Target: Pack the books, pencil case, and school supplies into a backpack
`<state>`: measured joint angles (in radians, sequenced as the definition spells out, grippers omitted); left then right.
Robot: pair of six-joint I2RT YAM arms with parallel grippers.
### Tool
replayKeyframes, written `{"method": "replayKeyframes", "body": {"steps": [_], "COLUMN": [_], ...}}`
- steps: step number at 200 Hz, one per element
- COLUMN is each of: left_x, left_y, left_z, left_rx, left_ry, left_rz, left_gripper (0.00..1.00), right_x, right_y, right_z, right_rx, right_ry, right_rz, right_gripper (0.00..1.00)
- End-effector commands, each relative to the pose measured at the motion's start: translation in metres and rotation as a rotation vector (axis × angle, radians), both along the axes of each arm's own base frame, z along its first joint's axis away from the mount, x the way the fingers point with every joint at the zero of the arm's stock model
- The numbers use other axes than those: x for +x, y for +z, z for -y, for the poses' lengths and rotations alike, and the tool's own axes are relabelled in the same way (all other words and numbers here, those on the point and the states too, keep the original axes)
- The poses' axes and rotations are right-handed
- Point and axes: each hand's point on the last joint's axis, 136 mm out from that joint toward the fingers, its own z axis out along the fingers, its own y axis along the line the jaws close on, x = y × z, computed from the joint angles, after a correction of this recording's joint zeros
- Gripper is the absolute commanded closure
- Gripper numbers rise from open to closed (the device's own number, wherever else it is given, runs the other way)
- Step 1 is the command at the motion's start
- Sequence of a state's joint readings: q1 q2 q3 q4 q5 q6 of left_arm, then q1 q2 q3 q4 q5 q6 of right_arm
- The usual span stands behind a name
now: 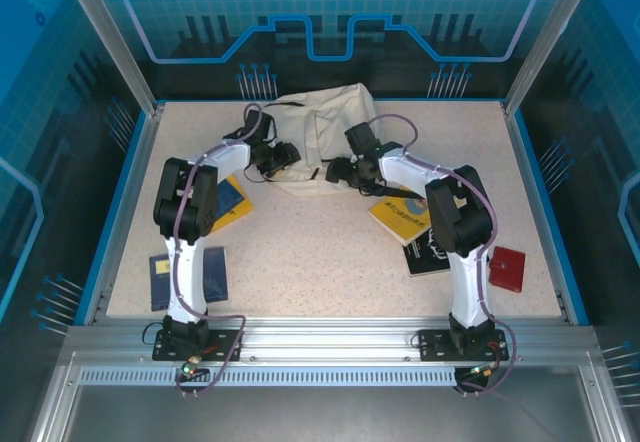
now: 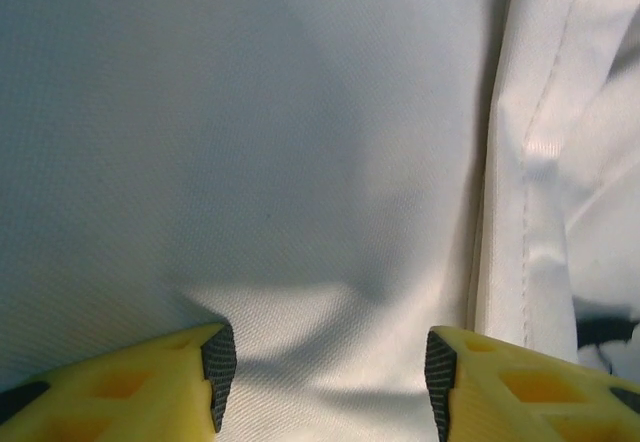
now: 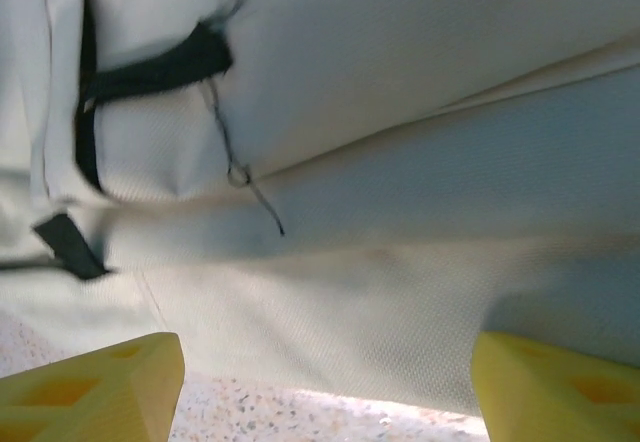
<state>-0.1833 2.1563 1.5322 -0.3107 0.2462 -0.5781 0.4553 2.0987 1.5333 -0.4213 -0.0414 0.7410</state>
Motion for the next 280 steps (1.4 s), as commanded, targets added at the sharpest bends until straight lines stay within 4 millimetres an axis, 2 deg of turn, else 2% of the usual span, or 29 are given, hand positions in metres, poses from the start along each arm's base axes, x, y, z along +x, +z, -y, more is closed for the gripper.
{"method": "replayKeyframes", "body": {"steps": [1, 49, 77, 99, 126, 148, 191, 211, 242, 280], "left_x": [-0.061, -0.123, -0.147, -0.152, -0.147, -0.14, -0.115, -0.102, -0.083, -0.069], "left_y": [-0.027, -0.01, 0.006, 0.029, 0.055, 0.065, 0.058, 0.05, 0.033, 0.027], "left_z": [-0.005, 0.032, 0.059, 0.074, 0.088, 0.11, 0.158, 0.173, 0.178, 0.171], "left_rx": [0.02, -0.019, -0.017, -0.006, 0.034, 0.038, 0.046, 0.041, 0.091, 0.174], "left_ry": [0.002, -0.111, -0.205, -0.265, -0.325, -0.363, -0.398, -0.396, -0.381, -0.358], "left_rz": [-0.192, -0.22, -0.183, -0.118, -0.013, 0.042, 0.108, 0.097, 0.079, 0.101], "left_gripper": [0.44, 0.44, 0.45, 0.45, 0.45, 0.47, 0.52, 0.55, 0.58, 0.56], "right_x": [0.004, 0.007, 0.01, 0.004, -0.013, -0.031, -0.058, -0.068, -0.078, -0.083], "right_y": [-0.023, -0.018, 0.0, 0.022, 0.05, 0.057, 0.064, 0.064, 0.067, 0.066], "right_z": [0.038, 0.083, 0.087, 0.087, 0.075, 0.075, 0.085, 0.094, 0.107, 0.114], "right_rx": [-0.036, -0.054, -0.026, 0.037, 0.15, 0.192, 0.196, 0.173, 0.16, 0.147], "right_ry": [-0.064, -0.105, -0.066, -0.065, -0.062, -0.083, -0.116, -0.127, -0.142, -0.149], "right_rz": [-0.055, -0.074, -0.046, -0.04, -0.001, -0.005, 0.001, -0.001, 0.009, 0.008], "right_gripper": [0.23, 0.25, 0.28, 0.29, 0.29, 0.29, 0.3, 0.31, 0.32, 0.32]}}
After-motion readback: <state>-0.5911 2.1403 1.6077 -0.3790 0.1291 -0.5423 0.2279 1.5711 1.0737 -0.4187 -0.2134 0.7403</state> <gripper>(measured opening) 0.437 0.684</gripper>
